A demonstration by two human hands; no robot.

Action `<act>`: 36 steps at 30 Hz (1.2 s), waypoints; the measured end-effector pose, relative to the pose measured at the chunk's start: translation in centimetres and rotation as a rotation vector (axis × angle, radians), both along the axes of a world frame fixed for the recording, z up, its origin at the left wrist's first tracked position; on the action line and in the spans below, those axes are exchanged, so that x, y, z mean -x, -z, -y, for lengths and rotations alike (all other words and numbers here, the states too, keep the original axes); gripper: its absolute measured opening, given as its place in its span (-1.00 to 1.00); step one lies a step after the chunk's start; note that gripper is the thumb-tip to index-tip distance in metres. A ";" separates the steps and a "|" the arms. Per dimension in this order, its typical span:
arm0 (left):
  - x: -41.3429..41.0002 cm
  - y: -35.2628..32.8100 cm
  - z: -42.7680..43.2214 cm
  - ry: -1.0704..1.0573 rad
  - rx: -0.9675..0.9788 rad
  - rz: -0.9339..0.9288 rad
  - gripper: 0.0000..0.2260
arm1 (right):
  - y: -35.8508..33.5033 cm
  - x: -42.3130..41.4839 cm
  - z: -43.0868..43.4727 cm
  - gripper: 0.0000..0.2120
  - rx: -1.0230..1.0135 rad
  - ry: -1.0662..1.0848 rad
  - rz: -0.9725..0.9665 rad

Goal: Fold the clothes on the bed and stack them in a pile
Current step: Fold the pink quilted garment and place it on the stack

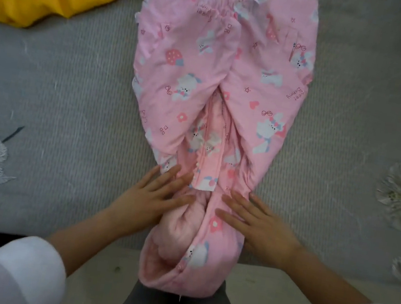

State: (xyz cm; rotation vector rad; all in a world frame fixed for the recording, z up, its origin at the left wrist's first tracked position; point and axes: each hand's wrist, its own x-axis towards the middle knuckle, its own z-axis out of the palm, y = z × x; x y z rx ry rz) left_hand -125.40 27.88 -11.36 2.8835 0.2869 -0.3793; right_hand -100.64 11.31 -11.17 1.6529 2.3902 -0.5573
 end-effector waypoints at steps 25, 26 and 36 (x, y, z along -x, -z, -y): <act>-9.3 -3.4 -6.5 -0.539 0.041 0.365 -0.43 | -3.8 -2.1 -14.8 -0.32 -0.506 0.671 -0.057; -9.8 -2.7 -7.0 -0.525 0.034 0.296 -0.40 | -3.2 -2.3 -14.9 -0.33 -0.474 0.610 -0.003; -13.0 3.2 -12.5 -0.520 0.087 -0.058 -0.24 | -0.4 -5.3 -16.2 -0.44 0.059 0.665 0.034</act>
